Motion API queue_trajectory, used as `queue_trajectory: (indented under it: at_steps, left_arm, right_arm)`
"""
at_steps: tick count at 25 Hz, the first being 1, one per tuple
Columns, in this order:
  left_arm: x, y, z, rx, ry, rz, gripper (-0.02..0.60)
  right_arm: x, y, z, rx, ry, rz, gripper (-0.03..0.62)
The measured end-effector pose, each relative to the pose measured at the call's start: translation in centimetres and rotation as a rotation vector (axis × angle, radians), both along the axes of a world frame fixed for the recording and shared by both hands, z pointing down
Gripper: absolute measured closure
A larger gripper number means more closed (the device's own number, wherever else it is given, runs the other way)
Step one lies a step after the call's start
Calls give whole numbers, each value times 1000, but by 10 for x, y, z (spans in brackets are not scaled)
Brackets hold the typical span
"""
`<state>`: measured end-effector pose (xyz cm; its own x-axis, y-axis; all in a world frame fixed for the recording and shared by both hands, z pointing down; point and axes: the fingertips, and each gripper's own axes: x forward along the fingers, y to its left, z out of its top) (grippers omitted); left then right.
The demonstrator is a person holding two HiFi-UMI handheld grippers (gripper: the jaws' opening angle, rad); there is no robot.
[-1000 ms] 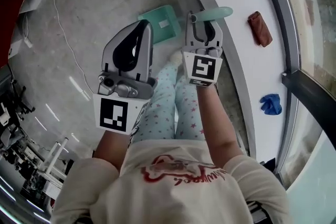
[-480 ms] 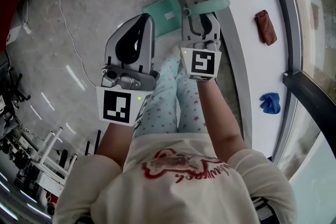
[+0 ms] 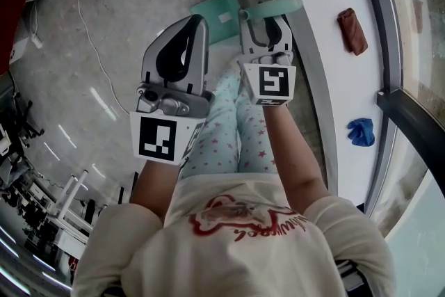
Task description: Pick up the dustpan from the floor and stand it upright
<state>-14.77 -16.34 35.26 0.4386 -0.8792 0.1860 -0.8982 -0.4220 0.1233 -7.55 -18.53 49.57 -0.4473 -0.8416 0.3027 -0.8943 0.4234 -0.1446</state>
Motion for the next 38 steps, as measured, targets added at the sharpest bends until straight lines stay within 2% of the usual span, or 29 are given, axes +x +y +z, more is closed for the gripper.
queue_trajectory:
  at_steps: [9,13,16,21,25,28,32,35,38]
  left_arm:
    - [6,-8,4,-8,6,30,561]
    - [9,-12,4,-5,-4,46,561]
    - [14,-14,2,-13,17,43,561]
    - [26,-11,-4,-14,37,65,561]
    - [45,-8,-20,8,50,104,561]
    - [57,-5,-33,24,63,128,561]
    - [79,3,-55,44,94,166,561]
    - [97,9,-71,59,89,207,561]
    - [110,12,-94,80,110,215,561]
  right_arm:
    - [9,10,5,-35,21,5,427]
    - [13,22,16,-44,88,-19,416]
    - [20,29,12,-8,98,-17,416]
    - [35,38,-40,63,3,80,418]
    - [44,30,-95,129,-63,104,431]
    - [51,18,-141,212,-102,120,483]
    - [61,16,-191,277,-107,130,547]
    - [70,21,-221,301,-109,129,557]
    - [82,27,-240,324,-102,139,563]
